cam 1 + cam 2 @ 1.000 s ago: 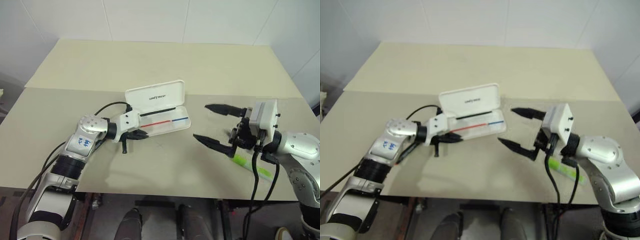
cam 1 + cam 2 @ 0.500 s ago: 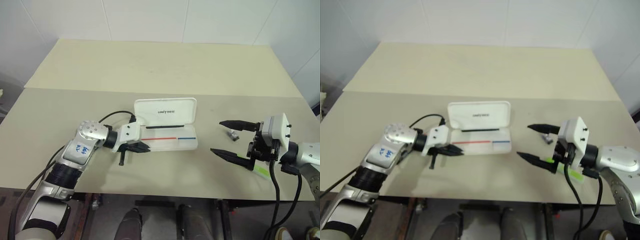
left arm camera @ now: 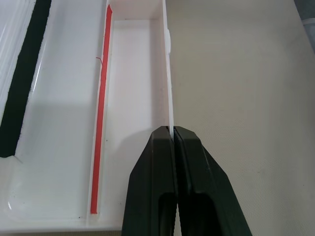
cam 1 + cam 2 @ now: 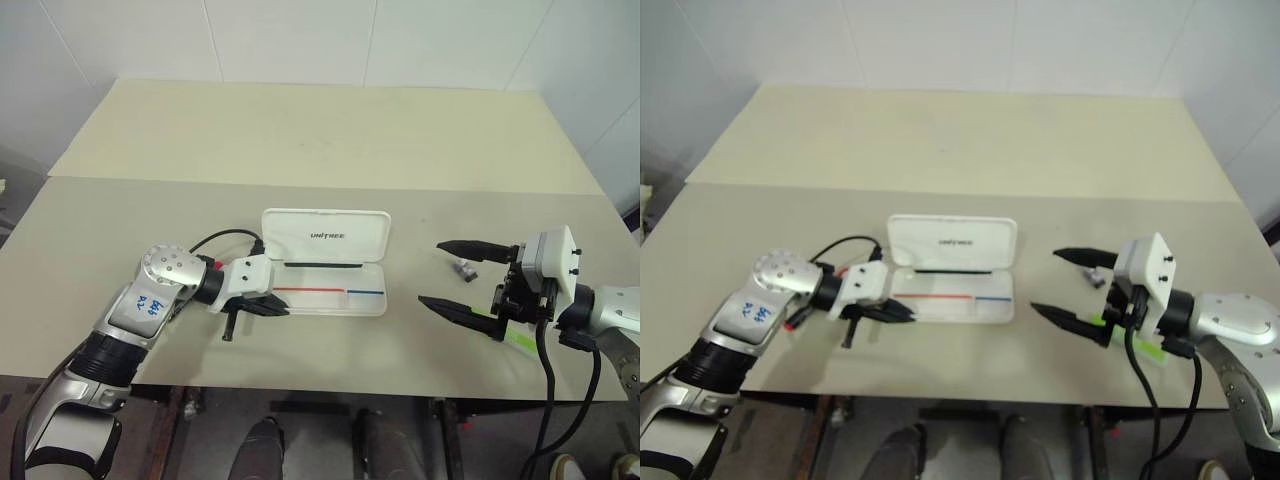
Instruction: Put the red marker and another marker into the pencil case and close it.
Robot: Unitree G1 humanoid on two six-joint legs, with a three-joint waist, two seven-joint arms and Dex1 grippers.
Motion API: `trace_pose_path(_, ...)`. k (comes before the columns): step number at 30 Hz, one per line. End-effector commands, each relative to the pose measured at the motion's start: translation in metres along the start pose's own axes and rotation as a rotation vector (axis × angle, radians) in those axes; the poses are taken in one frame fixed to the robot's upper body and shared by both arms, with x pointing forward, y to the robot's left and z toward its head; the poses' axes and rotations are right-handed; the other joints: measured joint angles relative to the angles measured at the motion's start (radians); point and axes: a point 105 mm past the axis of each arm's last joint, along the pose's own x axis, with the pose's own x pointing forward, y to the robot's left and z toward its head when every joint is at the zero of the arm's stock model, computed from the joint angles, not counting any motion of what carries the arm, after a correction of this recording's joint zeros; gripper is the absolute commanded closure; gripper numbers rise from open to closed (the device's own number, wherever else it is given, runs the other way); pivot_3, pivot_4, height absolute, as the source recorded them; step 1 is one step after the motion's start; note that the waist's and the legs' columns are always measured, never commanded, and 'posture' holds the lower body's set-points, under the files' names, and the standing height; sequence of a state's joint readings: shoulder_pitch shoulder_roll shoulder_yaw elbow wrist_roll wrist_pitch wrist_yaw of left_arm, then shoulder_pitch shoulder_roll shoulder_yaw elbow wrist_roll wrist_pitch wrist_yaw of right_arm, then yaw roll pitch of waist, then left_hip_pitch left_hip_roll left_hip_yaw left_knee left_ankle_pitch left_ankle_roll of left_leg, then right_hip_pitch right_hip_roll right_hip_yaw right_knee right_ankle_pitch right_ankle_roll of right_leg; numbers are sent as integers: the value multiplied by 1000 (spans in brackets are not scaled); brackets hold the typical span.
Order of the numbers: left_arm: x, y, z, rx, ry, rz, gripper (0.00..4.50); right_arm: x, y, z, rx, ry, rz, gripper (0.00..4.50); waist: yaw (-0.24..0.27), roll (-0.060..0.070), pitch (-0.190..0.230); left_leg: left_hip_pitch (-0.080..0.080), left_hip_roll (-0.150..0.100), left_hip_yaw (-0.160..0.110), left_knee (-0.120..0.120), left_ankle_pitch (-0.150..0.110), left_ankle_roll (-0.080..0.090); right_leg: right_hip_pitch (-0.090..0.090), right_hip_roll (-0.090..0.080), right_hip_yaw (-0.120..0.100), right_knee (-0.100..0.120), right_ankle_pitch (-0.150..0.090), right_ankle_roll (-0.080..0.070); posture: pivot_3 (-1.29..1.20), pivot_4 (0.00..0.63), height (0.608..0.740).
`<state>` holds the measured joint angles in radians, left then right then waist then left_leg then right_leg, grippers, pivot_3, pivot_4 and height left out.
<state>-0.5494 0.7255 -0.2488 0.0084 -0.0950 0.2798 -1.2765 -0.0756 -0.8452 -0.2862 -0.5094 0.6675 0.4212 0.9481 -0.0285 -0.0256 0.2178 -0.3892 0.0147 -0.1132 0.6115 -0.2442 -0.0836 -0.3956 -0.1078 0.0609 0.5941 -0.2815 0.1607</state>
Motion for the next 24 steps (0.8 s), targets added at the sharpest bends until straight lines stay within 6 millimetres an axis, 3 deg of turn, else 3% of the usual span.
trace_pose_path(1,-9,3,1,-1,15,33,4481,2,4,13,-39,-39,11,0,0,0,0,0,0,0,0,0,0,0,0,0,0,0,0,0,150,740)
trace_pose_path(6,-8,0,0,7,18,0,4481,5,4,14,-36,-47,16,0,0,0,0,0,0,0,0,0,0,0,0,0,1,0,0,0,150,740)
trace_pose_path(9,-9,-2,2,17,21,-29,3892,6,4,13,-35,-48,19,0,0,0,0,0,0,0,0,0,0,0,0,0,1,0,0,0,150,740)
trace_pose_path(14,-16,0,15,14,-30,0,2291,8,3,13,-29,-54,27,0,2,0,0,0,0,0,0,0,0,0,0,0,0,0,0,0,150,740)
trace_pose_path(24,-53,-14,49,-36,-159,12,2291,18,1,9,-16,-80,71,0,1,0,0,0,0,0,0,0,0,0,0,0,0,0,0,0,150,740)
